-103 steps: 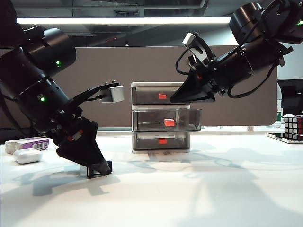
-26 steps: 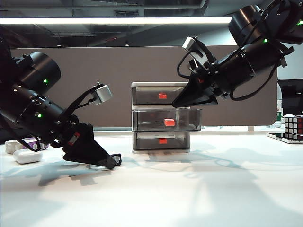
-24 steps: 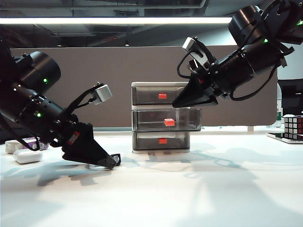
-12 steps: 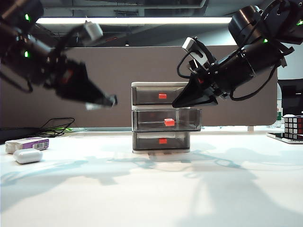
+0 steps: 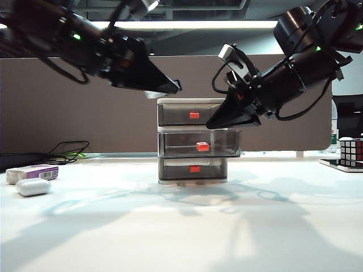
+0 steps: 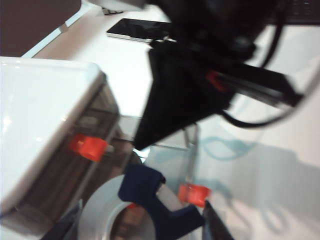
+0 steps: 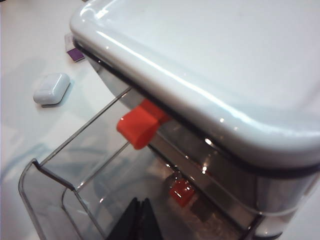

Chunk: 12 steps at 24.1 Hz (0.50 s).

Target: Open the second layer of the drawer on the table, pick up the transparent tape on the table and put it in, and finally close the drawer.

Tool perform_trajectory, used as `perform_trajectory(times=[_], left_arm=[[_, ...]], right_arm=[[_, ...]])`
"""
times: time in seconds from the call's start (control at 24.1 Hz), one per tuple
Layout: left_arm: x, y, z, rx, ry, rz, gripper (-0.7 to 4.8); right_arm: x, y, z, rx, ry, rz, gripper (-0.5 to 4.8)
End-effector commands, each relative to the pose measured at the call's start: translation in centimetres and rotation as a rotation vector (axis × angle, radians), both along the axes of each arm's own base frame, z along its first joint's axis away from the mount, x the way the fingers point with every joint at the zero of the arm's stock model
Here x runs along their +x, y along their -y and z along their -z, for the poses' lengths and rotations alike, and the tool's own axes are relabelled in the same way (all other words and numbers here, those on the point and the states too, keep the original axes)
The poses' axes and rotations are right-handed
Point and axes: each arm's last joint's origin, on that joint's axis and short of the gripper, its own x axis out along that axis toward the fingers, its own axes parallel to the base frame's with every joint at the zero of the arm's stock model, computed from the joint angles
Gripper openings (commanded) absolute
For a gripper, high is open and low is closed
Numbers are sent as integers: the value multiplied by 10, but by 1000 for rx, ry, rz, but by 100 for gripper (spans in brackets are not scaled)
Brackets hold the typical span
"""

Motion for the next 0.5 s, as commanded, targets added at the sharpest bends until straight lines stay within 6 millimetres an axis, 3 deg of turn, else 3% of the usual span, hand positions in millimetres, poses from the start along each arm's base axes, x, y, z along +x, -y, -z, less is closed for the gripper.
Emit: perform_trajectory(times=[0.04,0.25,0.5], left_arm=[[15,9,0,-13,-24,-12,-2],[29,19,10,-2,-60,-11,-3],[34,23,22,12,-96,-12,-3]], right_arm=[[0,0,-3,4,16,-8,-5],[-1,0,-6,4,20,-7,-5],[-6,2,-24,16,75,0,-5]])
